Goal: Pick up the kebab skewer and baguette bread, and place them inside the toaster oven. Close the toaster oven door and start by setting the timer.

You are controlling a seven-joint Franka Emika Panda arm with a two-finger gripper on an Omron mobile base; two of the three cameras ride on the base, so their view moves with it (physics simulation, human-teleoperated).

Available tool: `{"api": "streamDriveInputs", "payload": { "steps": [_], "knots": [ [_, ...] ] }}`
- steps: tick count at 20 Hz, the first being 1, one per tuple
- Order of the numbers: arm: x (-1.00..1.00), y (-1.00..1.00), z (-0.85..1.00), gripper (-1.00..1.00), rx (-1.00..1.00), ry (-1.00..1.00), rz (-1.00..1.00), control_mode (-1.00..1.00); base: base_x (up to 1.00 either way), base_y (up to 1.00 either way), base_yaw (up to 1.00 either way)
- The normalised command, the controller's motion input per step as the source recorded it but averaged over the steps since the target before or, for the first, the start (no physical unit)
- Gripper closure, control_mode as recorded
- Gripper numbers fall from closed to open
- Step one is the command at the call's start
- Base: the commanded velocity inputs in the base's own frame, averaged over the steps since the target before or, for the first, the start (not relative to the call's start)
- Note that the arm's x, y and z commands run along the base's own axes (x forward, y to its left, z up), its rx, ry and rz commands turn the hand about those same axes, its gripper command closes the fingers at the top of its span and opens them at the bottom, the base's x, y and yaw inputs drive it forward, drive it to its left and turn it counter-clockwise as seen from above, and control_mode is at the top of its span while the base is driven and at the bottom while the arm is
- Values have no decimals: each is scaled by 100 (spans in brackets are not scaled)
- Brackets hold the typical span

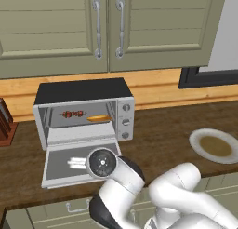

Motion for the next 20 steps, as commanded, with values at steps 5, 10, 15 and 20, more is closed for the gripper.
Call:
{"api": "streamDriveInputs", "payload": {
  "steps": [5,10,15,20],
  "knots": [
    [-55,1,0,-100,0,0,0,-100,0,0,0],
    [-13,16,-27,-100,-5,-2,0,-100,0,0,0],
    [-18,1,-41,-100,-2,-1,1,-100,0,0,0],
    [0,5,-25,-100,0,-1,0,-100,0,0,0]
  ]
}}
